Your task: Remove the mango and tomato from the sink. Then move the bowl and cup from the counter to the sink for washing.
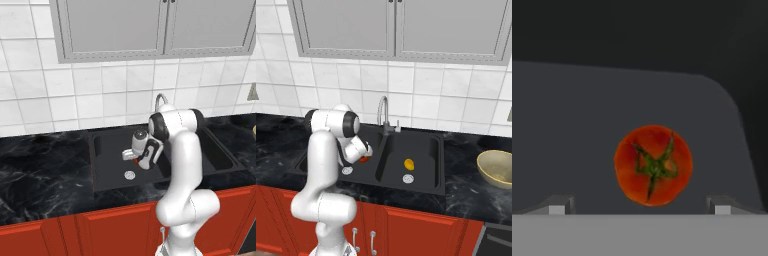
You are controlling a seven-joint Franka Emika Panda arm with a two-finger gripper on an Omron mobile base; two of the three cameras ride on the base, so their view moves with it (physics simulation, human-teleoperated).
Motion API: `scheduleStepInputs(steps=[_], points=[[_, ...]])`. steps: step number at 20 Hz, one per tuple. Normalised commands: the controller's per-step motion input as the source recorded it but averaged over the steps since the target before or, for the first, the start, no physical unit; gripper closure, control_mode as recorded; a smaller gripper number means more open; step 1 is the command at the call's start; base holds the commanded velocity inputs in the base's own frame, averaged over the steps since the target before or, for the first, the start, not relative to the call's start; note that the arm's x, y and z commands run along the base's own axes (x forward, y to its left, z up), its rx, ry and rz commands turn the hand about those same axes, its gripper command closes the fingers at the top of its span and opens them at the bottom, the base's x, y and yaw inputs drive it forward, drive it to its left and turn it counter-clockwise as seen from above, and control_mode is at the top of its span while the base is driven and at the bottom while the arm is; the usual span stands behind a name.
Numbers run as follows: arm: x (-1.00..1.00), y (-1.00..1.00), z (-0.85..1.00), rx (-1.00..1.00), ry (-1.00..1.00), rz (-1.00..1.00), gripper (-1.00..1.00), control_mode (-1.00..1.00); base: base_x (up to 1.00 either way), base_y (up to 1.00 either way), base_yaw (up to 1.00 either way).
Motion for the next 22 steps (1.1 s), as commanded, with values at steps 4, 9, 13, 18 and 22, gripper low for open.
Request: scheduleStepInputs(steps=[4,9,13,18,22], points=[[0.29,-0.04,-0.15,0.0,0.0,0.01,-1.0,-1.0,0.0,0.0,0.0],[0.22,-0.03,-0.17,0.0,0.03,0.0,-1.0,-1.0,0.0,0.0,0.0],[0.23,-0.02,-0.16,0.0,0.07,0.0,-1.0,-1.0,0.0,0.0,0.0],[0.23,-0.05,-0.14,0.0,0.06,0.0,-1.0,-1.0,0.0,0.0,0.0],[0.16,-0.05,-0.16,0.0,0.07,0.0,-1.0,-1.0,0.0,0.0,0.0]])
